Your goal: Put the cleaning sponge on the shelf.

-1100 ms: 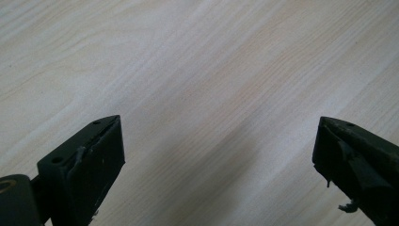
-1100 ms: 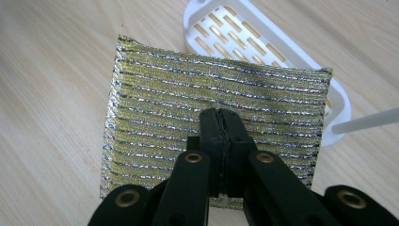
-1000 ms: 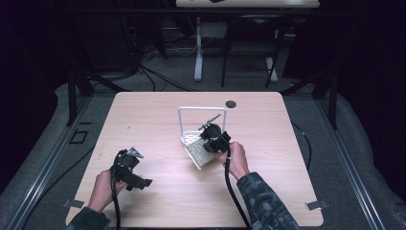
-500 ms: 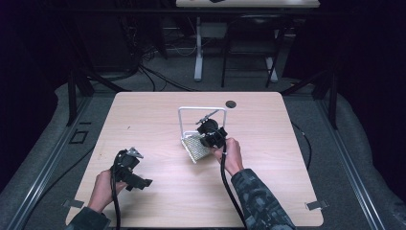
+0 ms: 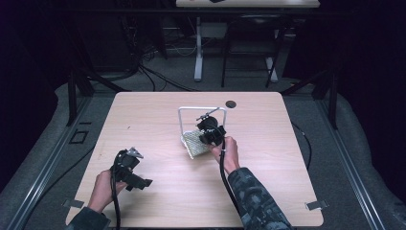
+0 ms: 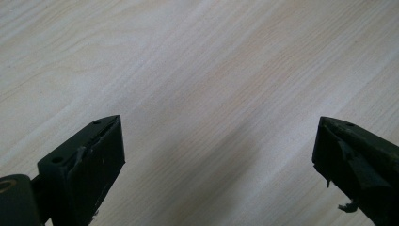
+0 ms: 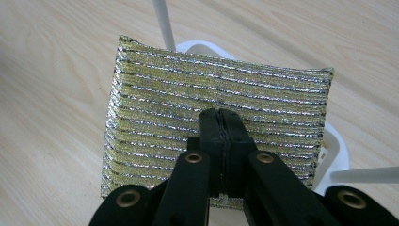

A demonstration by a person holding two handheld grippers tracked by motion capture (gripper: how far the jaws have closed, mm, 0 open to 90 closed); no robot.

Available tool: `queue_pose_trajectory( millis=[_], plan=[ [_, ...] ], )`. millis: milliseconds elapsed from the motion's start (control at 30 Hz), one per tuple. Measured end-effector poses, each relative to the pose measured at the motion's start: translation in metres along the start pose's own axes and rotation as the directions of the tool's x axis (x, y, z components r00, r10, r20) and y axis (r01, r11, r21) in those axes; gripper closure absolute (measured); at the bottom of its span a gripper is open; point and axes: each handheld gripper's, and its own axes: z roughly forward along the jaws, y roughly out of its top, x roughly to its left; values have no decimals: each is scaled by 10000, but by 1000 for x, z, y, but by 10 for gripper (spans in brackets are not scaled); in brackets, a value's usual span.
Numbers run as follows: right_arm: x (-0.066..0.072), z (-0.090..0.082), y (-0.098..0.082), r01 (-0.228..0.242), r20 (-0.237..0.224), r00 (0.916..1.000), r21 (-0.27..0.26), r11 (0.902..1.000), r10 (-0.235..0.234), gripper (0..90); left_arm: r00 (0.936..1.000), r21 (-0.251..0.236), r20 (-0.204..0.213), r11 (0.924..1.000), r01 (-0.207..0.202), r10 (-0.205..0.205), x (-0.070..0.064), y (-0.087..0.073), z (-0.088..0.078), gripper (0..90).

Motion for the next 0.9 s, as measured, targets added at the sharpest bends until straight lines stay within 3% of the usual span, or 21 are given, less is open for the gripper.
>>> queue_pose_trajectory(
  millis=[33, 267, 667, 900],
  plan=[
    [-1, 1, 1, -233, 84, 9997, -92, 9997, 233, 897, 10000, -3, -1, 10000, -13, 13, 0, 0, 0, 27],
    [-3, 6, 6, -654, 325, 9973, -77, 9978, 656, 897, 10000, 27, -4, 10000, -43, 43, 0, 0, 0, 28],
    [-5, 14, 12, -817, 937, 9922, -129, 9966, 825, 895, 10000, 12, 16, 10000, -23, 23, 0, 0, 0, 28],
    [-2, 19, 11, -900, 1064, 9901, -198, 9957, 916, 893, 10000, 26, 22, 10000, -46, 46, 0, 0, 0, 29]
  ],
)
